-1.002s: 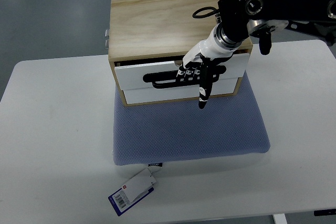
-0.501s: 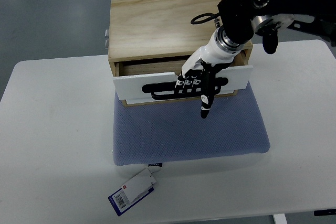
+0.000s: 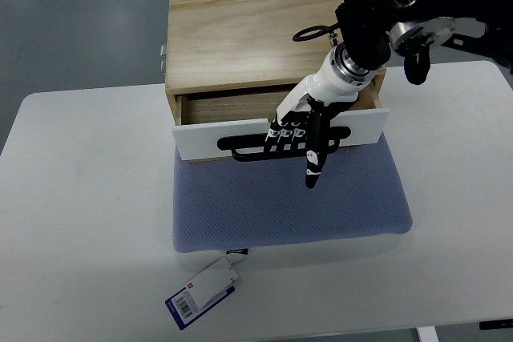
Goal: Open wood drawer with right hand
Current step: 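Pull the upper drawer handle toward the robot with the right hand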
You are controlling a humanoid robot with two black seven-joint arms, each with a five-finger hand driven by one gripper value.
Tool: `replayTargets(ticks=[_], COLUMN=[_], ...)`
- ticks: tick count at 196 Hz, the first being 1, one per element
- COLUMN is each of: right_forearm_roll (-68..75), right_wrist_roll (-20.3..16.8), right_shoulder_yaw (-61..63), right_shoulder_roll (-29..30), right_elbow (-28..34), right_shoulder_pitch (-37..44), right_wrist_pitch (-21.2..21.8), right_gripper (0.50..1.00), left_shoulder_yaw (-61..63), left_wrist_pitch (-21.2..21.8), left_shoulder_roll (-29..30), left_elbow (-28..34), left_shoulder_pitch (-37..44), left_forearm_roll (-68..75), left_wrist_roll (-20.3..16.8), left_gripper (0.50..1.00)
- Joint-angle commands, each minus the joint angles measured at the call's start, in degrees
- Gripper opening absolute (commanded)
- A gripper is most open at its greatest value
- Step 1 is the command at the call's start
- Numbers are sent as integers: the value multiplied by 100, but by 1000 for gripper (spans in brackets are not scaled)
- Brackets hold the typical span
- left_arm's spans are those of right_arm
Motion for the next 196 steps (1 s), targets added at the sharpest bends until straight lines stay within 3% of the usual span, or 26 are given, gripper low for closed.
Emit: replayTargets(ticks=[1,118,196], right_forearm_roll=[17,184,360], right_wrist_roll=[7,7,7], right_shoulder_yaw=[2,20,28], right_shoulder_roll=[-66,-540,-549], right_elbow=[58,524,638], right_shoulder_pitch=[0,0,0], right_wrist_pitch=[0,0,0], right_gripper=[946,946,946], left_shoulder_yaw=[-1,-1,-1], left_wrist_pitch=[-1,8,8], left_shoulder_roll=[0,0,0], left_elbow=[1,1,1], left_shoulder_pitch=[0,0,0], left_forearm_roll=[-1,-1,-1], left_wrist_roll=[0,0,0], left_gripper=[1000,1000,1000])
